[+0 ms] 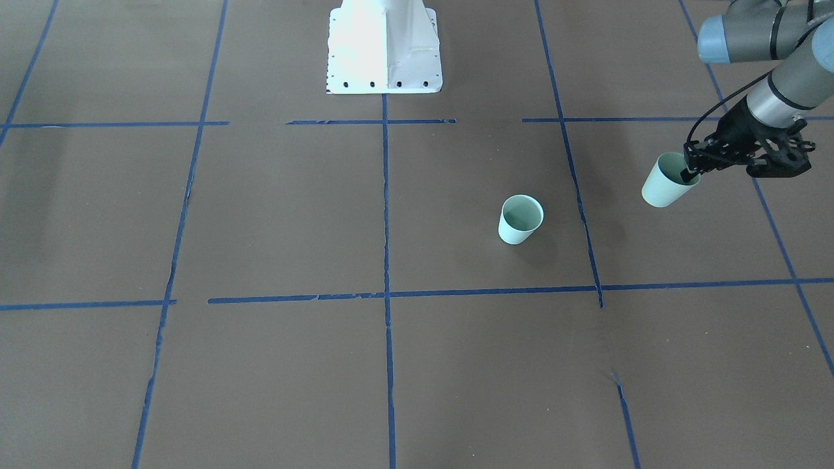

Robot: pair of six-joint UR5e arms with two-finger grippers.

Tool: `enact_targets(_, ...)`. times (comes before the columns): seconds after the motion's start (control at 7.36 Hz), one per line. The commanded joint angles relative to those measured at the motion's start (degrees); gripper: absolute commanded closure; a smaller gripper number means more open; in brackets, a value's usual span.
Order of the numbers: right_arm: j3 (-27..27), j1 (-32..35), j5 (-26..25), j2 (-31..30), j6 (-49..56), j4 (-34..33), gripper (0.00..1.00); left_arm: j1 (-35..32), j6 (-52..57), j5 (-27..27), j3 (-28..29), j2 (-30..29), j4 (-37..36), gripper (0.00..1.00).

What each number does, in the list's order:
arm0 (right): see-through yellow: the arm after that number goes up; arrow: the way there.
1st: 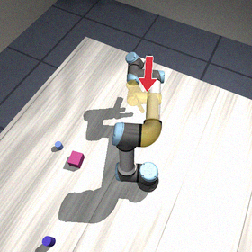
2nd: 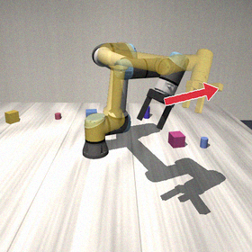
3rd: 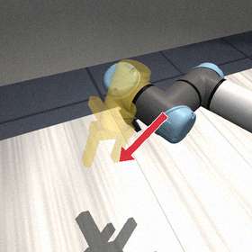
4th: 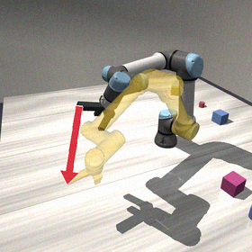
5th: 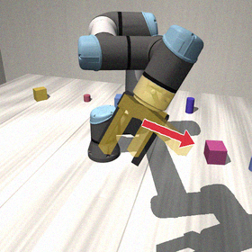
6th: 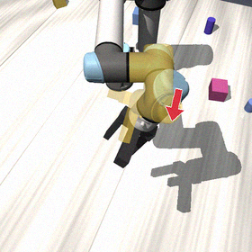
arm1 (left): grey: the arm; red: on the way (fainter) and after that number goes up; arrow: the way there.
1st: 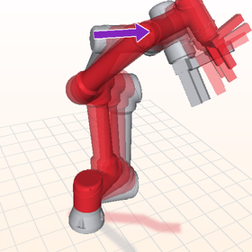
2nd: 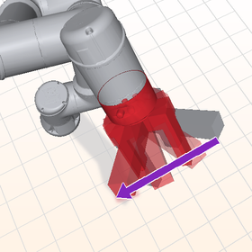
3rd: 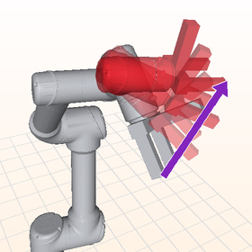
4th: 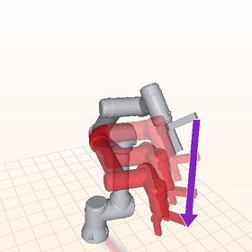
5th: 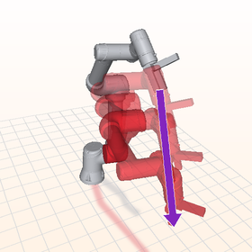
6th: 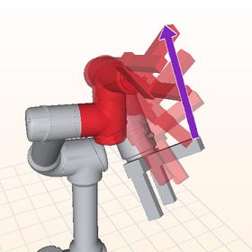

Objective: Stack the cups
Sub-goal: 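Lift the held cup and carry it over the standing green cup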

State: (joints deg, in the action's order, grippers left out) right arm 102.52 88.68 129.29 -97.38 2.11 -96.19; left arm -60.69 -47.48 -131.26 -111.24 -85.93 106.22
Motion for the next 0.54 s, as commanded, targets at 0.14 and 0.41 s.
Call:
enact_targets(0.14,0.1,0.0,0.0,0.0,0.0,0.0,0.00,-0.8,-6.3,0.0,-6.4,-9.5,-16.9,1.00)
enact_targets(0.41,0.0,0.0,0.0,0.0,0.0,0.0,0.00,3.9,-16.1,0.0,-5.5,-18.4,-20.8,1.00)
